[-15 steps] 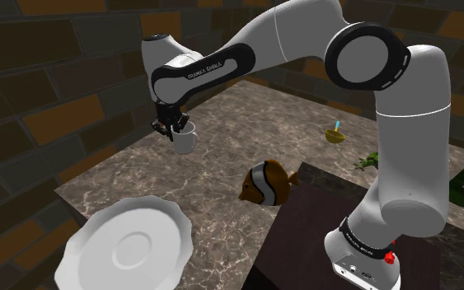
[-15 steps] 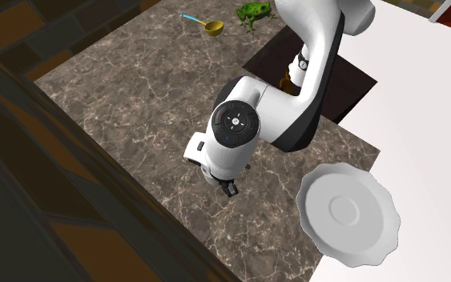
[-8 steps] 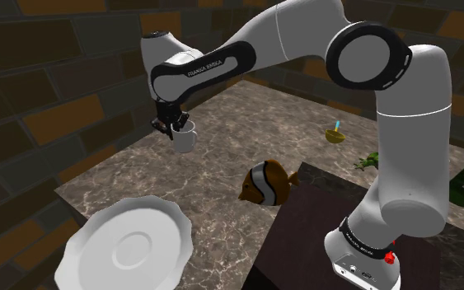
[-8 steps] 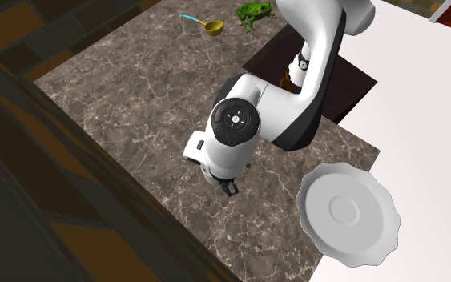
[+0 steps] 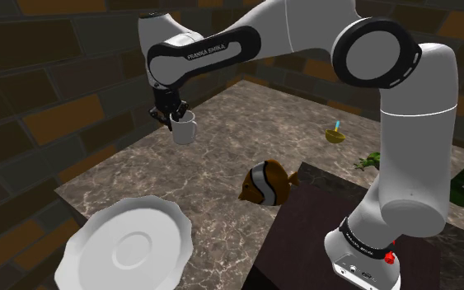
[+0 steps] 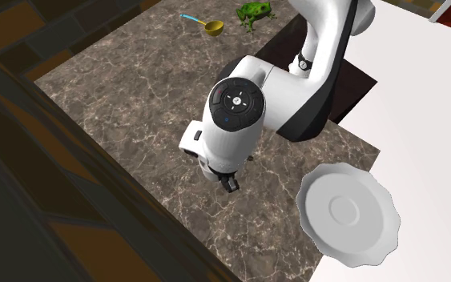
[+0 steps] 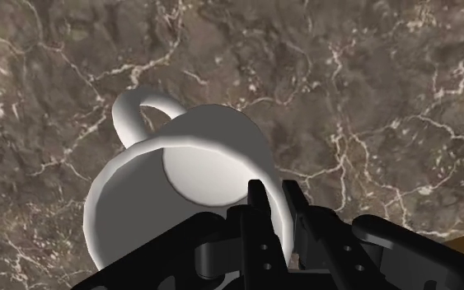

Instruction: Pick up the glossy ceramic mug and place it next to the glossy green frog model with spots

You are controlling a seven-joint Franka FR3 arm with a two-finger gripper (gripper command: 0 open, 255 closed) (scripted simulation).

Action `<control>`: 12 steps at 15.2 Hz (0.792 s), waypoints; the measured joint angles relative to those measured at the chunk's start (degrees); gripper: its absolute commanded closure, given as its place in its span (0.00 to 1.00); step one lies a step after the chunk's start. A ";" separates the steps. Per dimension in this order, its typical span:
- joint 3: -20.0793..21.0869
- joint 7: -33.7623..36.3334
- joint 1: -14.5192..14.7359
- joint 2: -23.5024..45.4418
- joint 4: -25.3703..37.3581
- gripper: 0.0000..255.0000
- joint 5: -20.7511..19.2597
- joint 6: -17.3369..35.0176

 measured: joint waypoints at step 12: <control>0.39 -1.14 0.28 -1.61 6.78 1.00 0.83 -8.26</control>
